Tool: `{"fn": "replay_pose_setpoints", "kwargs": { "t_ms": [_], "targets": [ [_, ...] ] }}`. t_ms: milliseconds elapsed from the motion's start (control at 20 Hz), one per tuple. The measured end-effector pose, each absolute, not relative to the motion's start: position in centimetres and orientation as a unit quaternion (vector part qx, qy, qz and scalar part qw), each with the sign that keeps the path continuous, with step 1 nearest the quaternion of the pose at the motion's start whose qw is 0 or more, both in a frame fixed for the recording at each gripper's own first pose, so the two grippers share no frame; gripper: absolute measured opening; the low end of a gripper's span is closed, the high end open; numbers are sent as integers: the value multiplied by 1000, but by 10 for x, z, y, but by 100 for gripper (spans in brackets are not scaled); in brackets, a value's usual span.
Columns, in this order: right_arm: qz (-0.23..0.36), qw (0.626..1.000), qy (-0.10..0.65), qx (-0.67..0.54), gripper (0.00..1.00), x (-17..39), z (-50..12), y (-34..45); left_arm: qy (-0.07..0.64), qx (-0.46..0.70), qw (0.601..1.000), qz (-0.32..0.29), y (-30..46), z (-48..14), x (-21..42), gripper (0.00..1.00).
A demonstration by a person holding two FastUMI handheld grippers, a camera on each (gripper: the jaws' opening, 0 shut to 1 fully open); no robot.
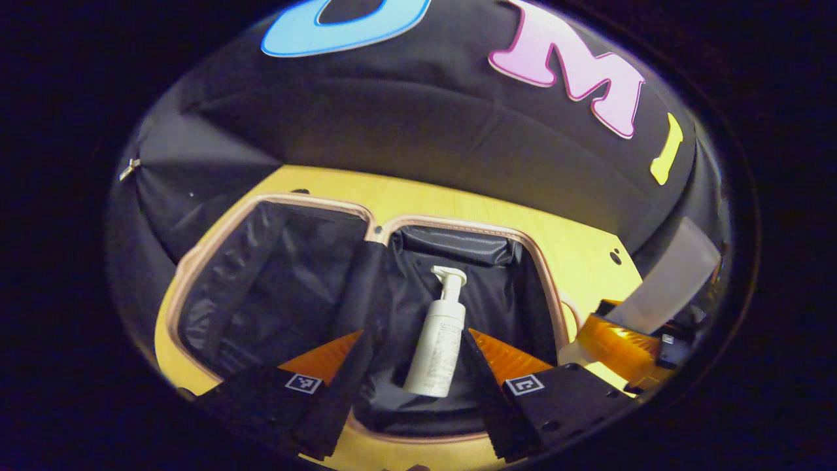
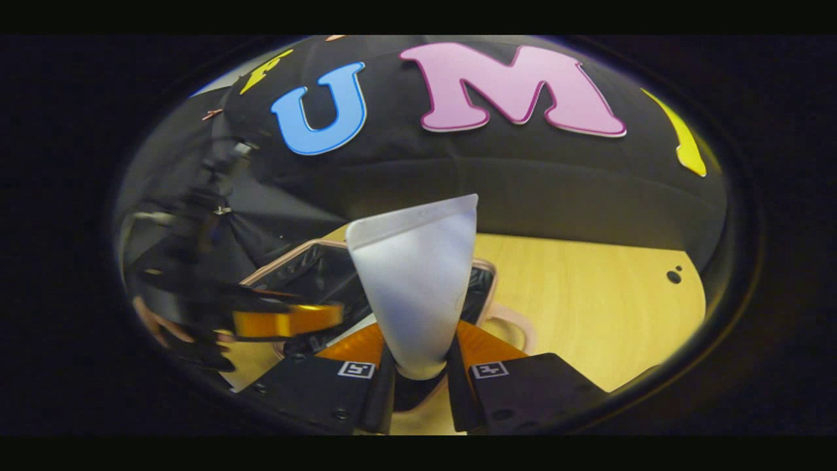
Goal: First open the suitcase, pack the skin care products into it, and then close the suitcase.
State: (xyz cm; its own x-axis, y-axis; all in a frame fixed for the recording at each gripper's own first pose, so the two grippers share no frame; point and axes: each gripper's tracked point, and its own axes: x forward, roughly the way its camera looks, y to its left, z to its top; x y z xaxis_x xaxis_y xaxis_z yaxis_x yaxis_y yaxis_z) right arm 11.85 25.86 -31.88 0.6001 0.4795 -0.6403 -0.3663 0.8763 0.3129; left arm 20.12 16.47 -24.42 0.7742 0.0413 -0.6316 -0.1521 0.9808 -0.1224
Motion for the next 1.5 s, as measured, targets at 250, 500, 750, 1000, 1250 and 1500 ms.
{"fn": "replay_pose_setpoints", "kwargs": {
  "t_ms": [250, 500, 750, 1000, 1250, 1500],
  "targets": [
    [195, 861, 462, 84, 39, 116, -358, 288, 266, -116, 954, 73, 214, -161, 118, 86],
    [153, 843, 513, 42, 39, 111, -396, 298, 257, -163, 949, 82, 278, -124, 73, 88],
    [92, 823, 560, 28, 30, 111, -414, 291, 259, -168, 946, 100, 304, -108, 51, 88],
    [82, 828, 554, 20, 53, 117, -402, 296, 261, -155, 948, 99, 322, -106, 57, 88],
    [87, 866, 491, 23, 89, 129, -348, 289, 280, -136, 944, 110, 369, -160, 99, 93],
    [93, 904, 417, 20, 99, 125, -274, 267, 289, -133, 942, 109, 430, -229, 172, 96]
  ]
}}
